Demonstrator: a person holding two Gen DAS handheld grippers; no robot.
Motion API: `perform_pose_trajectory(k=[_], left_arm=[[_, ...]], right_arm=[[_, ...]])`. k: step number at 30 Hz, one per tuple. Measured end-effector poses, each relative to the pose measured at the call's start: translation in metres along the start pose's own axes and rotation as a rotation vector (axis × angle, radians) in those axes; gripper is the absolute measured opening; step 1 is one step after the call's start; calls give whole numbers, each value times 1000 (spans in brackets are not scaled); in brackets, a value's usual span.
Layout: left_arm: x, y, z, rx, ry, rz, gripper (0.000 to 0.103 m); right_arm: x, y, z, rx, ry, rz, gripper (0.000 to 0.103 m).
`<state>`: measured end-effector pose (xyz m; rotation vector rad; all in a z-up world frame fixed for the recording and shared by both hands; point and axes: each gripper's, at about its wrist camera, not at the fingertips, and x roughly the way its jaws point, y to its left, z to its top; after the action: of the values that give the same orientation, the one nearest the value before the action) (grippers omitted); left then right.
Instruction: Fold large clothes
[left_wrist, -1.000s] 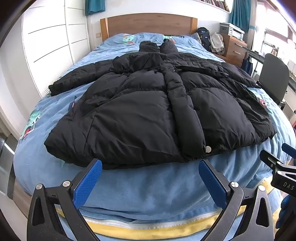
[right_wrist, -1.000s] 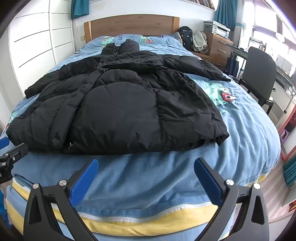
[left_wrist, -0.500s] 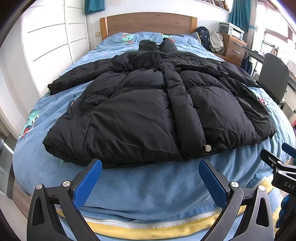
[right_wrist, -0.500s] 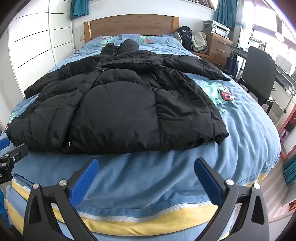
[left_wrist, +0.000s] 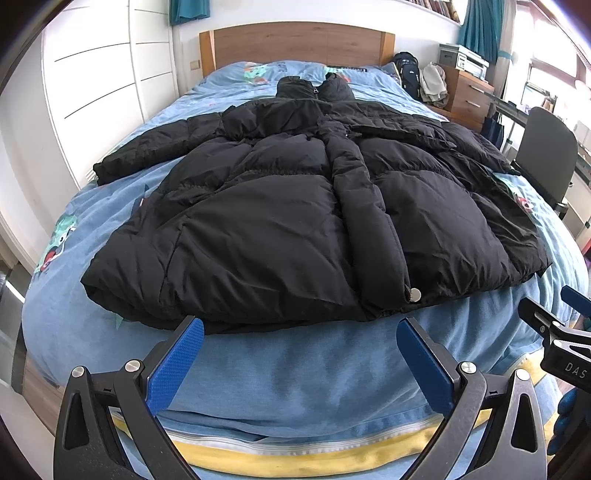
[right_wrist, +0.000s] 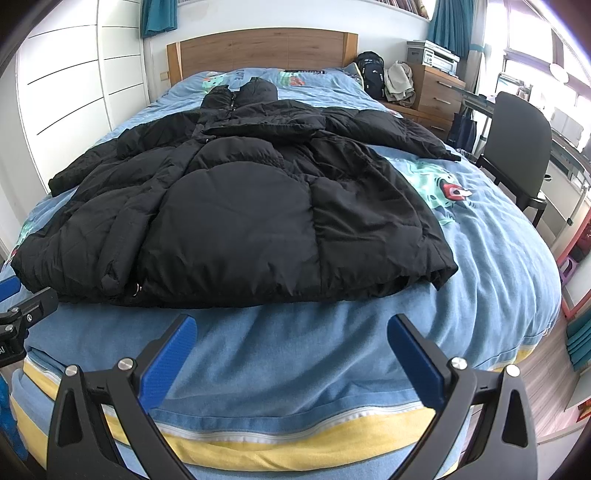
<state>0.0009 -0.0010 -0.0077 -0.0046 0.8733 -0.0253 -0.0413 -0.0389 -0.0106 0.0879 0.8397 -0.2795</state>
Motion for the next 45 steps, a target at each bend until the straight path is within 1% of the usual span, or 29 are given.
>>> perform_pose_trajectory(k=[10, 23, 31, 40, 43, 45], left_arm=[[3, -2, 1, 12, 5, -1, 102], [5, -5, 0, 44, 14, 20, 102], [6, -5, 2, 40, 21, 32, 102], [12, -6, 5, 53, 54, 38, 102], [11, -7, 9, 54, 48, 30, 102], [8, -6, 13, 55, 25, 33, 102]], right_arm=[[3, -4, -2, -1, 2, 3, 103], [6, -2, -8, 0, 4, 6, 103], [10, -1, -6, 15, 6, 23, 103], [8, -4, -4, 15, 3, 29, 103], [8, -4, -4, 12, 2, 26, 103], [9, -4, -2, 11, 0, 25, 103]])
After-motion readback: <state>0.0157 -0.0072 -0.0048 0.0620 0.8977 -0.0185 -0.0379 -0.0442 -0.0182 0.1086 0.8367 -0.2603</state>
